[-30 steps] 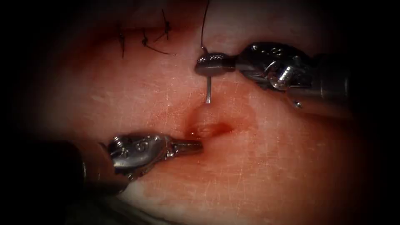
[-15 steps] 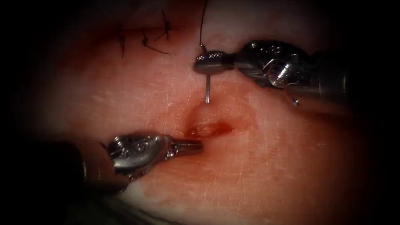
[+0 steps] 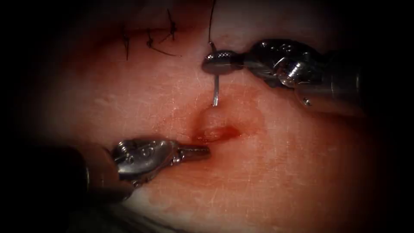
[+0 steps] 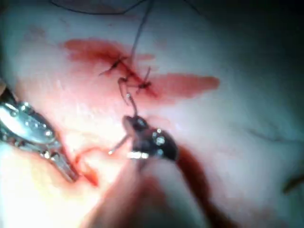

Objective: Wound Closure

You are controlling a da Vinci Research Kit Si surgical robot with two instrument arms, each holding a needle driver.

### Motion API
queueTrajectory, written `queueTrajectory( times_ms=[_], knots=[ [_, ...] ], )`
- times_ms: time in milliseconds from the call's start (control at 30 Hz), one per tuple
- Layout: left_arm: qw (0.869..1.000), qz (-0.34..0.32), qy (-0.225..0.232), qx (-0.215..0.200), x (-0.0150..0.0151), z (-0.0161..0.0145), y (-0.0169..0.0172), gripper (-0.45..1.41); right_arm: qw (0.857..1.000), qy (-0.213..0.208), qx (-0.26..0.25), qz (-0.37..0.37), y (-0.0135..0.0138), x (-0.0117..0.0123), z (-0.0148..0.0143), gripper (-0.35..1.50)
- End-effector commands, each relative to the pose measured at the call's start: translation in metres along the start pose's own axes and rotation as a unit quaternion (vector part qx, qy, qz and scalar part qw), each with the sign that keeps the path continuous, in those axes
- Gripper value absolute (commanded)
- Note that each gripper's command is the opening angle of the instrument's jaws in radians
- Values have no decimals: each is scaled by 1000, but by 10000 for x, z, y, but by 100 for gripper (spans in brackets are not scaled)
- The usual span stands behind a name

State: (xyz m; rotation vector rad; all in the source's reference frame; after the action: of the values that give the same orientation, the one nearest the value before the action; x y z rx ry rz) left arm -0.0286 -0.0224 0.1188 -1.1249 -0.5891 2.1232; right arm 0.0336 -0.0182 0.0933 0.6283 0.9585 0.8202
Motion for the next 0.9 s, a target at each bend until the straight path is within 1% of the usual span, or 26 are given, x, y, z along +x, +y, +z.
queueTrajectory(
  times_ms=[33, 100, 167, 333, 667, 900],
  knots=[
    [1000, -1, -1, -1, -6, 9, 2, -16, 1000, -2, 7, 14, 0, -2, 9, -35],
    [1000, -1, -2, -1, -6, 9, 2, -16, 999, -6, 18, 30, -1, -3, 9, -35],
    [1000, -1, -2, -1, -6, 9, 2, -16, 998, -20, 38, 47, -3, -6, 11, -35],
    [1000, -1, -2, -1, -6, 9, 2, -16, 994, -40, 58, 79, -7, -17, 17, -35],
    [1000, -1, -2, -1, -6, 9, 2, -16, 990, -45, 80, 106, -11, -22, 20, -35],
    [1000, -1, -2, -1, -6, 9, 2, -16, 988, -45, 82, 123, -13, -25, 20, -35]
  ],
)
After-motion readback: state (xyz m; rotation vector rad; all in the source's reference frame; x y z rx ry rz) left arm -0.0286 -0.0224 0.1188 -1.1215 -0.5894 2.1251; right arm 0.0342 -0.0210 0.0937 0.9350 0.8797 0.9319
